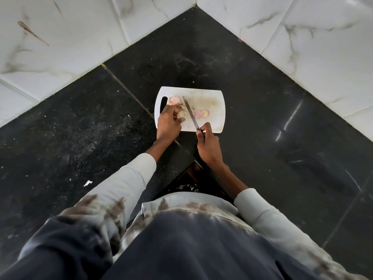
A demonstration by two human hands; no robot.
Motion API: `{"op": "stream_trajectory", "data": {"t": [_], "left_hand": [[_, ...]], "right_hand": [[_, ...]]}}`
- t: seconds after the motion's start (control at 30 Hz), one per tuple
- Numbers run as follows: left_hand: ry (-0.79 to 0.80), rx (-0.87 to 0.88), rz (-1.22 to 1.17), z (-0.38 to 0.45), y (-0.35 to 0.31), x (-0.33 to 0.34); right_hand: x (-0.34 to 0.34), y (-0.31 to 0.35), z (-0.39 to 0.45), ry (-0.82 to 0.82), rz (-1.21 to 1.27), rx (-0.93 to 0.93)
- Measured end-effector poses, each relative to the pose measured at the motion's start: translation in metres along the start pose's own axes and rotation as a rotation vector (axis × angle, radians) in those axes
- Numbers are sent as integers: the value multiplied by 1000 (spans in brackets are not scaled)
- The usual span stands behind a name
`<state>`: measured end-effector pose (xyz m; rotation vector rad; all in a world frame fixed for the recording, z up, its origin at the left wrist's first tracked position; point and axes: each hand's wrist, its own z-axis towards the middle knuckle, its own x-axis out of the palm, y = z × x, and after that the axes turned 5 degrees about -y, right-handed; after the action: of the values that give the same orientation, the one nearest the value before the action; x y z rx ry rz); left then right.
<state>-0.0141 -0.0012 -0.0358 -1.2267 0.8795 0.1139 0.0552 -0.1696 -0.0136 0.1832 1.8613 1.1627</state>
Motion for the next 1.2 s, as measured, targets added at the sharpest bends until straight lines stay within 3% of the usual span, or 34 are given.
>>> {"op": "stream_trajectory", "data": {"t": [0.73, 1.2], "left_hand": [[23, 2, -37, -2, 1, 4], [8, 108, 56, -3, 2, 5]], "right_hand": [[7, 22, -4, 7, -114, -32], [22, 41, 3, -38, -125, -8]]}}
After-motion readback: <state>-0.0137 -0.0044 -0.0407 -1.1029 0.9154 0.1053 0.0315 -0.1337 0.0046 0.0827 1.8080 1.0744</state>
